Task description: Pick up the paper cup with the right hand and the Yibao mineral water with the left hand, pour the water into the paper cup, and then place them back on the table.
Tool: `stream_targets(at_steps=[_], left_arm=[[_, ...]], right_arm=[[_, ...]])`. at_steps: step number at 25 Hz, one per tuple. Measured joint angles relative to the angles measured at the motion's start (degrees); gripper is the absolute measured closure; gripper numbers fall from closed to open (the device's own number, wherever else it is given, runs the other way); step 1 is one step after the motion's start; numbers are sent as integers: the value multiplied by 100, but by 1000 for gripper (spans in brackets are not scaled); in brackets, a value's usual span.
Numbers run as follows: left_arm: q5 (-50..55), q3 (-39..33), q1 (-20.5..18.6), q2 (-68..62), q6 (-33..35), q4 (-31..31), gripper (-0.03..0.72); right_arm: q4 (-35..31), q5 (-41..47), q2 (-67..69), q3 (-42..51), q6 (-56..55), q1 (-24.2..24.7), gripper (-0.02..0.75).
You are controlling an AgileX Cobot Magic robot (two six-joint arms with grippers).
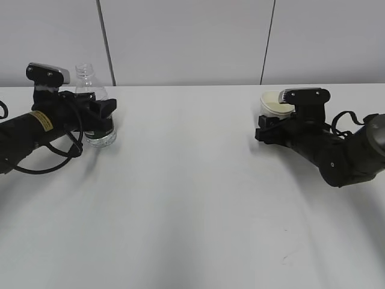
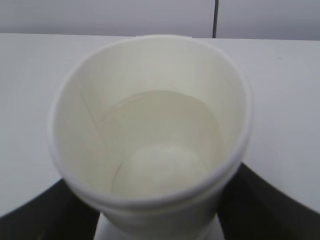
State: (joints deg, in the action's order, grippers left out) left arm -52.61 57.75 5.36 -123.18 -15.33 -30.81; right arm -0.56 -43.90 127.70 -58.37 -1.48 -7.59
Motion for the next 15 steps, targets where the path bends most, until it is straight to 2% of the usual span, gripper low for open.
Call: stream_targets(at_steps=[7, 15], left_arm=[[5, 5, 0, 0, 6, 0, 318], [21, 11, 0, 0, 6, -5, 318]], right_arm=[[0, -395, 171, -21, 0, 0, 235], [14, -428, 184, -21, 0, 0, 235]])
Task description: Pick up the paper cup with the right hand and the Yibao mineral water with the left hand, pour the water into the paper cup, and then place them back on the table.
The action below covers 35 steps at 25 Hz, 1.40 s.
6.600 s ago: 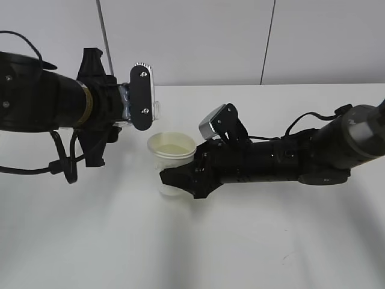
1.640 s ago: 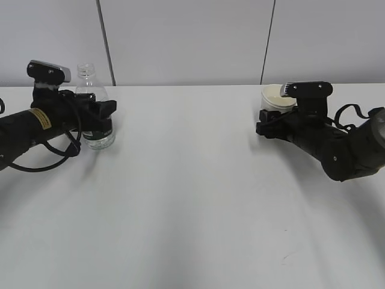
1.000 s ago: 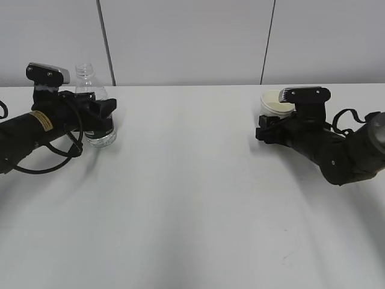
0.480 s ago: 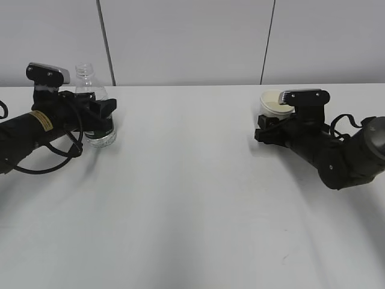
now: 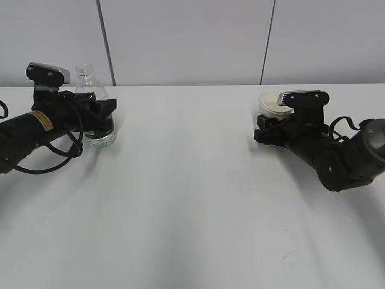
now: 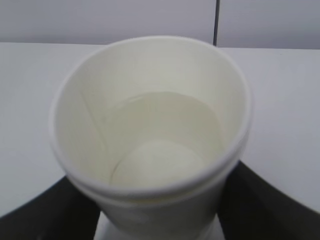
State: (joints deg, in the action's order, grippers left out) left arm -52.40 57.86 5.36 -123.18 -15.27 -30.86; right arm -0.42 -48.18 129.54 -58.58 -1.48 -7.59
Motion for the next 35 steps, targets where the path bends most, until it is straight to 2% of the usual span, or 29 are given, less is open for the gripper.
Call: stream_targets(at_steps=[10, 19, 31, 35], left_arm=[[7, 0, 0, 0, 0, -59, 312], [124, 0, -5, -7, 0, -141, 228], [148, 0, -5, -8, 0, -152, 219], [142, 0, -5, -8, 0, -152, 219]], right_arm=[[209, -11, -44, 96, 4, 0, 181], [247, 72, -193, 242, 4, -21, 176], [259, 72, -205, 282, 4, -21, 176], [397, 72, -213, 282, -7, -21, 132]])
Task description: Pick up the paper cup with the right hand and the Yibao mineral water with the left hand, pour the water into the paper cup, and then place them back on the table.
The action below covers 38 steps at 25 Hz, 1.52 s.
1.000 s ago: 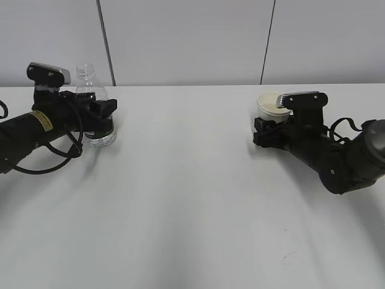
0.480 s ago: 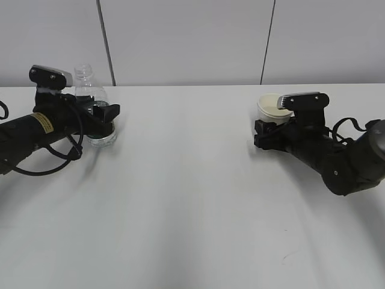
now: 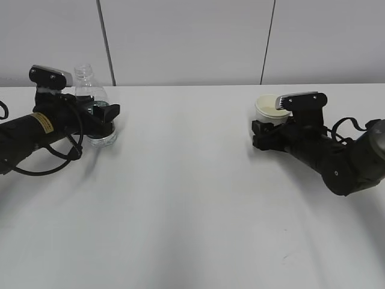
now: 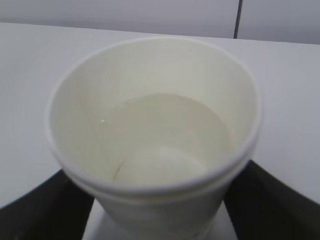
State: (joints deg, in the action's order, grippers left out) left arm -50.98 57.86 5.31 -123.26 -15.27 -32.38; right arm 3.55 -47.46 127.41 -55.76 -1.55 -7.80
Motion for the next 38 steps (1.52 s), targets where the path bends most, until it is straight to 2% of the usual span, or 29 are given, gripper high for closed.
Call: stream_targets(at_steps=[5, 22, 33, 38], left_arm=[[0, 0, 0, 0, 0, 0, 219], [0, 0, 0, 0, 0, 0, 218], [-97, 0, 0, 0, 0, -10, 217], [-184, 0, 0, 0, 0, -24, 175]], right_arm=[[47, -36, -26, 75, -26, 0, 109], [14, -344, -427, 647, -40, 0, 111], [14, -433, -1184, 1566, -49, 0, 127], [14, -502, -1707, 2034, -49, 0, 142]])
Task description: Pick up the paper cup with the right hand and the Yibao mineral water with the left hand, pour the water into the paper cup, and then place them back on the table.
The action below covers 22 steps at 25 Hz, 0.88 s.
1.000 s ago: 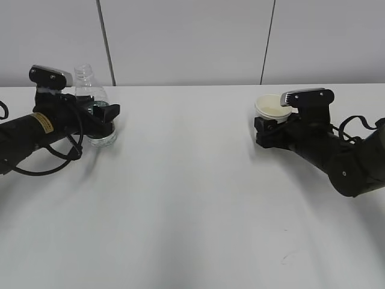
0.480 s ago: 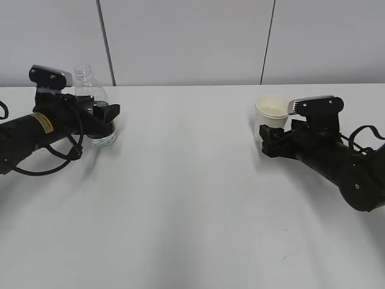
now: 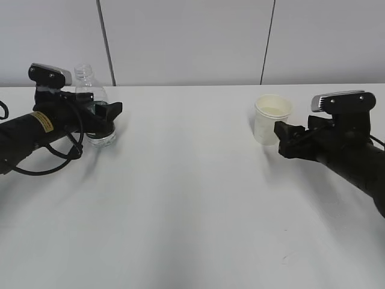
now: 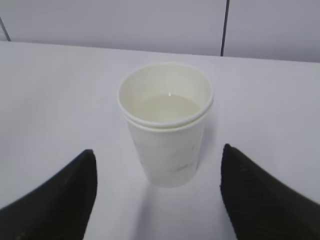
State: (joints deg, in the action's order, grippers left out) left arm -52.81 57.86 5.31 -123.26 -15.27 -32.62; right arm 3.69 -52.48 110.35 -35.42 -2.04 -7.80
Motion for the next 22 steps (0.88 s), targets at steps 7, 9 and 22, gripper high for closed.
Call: stream_targets(at_steps=[7, 9, 22], left_arm=[[76, 0, 0, 38, 0, -17, 144], [150, 0, 0, 140, 0, -24, 144], [745, -199, 0, 1053, -269, -36, 144]], right_arm=[[0, -129, -481, 170, 0, 0, 143], [0, -129, -575, 170, 0, 0, 143], [-3, 366, -1088, 190, 0, 0, 144]])
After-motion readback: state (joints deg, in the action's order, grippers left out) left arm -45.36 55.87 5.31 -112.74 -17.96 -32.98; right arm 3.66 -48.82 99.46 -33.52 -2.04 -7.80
